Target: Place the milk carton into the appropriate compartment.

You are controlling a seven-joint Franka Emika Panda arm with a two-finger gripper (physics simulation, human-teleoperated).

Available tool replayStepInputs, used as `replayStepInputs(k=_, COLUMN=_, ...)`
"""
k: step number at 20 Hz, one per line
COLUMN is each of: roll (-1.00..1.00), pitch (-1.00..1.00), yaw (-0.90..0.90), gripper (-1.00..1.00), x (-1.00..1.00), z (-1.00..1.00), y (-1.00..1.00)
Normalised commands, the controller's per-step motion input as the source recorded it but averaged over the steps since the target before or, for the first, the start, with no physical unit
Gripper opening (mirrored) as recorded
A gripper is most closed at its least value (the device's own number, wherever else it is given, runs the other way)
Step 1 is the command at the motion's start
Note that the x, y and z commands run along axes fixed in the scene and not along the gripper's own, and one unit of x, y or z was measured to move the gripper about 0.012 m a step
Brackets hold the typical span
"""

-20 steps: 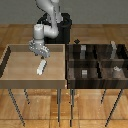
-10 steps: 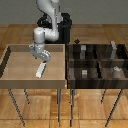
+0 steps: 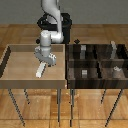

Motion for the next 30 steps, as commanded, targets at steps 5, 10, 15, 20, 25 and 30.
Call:
replayStepInputs(k=5, roll=0.00, pitch=0.00, yaw=0.00, gripper=1.00, x=0.00, z=0.00, y=-0.20)
replayStepInputs(k=10, roll=0.00, pitch=0.00, yaw=0.00, gripper=1.00, x=0.00, z=0.00, y=0.00)
replayStepInputs(k=15, roll=0.00, pitch=0.00, yaw=0.00, gripper=1.00, x=0.40, z=0.00, y=0.00)
replayStepInputs(k=20, roll=0.00, pitch=0.00, yaw=0.00, gripper=1.00, x=0.60, z=0.00, y=0.00)
replayStepInputs(k=25, roll=0.00, pitch=0.00, yaw=0.00, gripper=-1.00, x=0.00, z=0.00, y=0.00)
replayStepInputs(k=30, roll=0.00, pitch=0.00, yaw=0.00, gripper=-1.00, x=0.00, z=0.00, y=0.00)
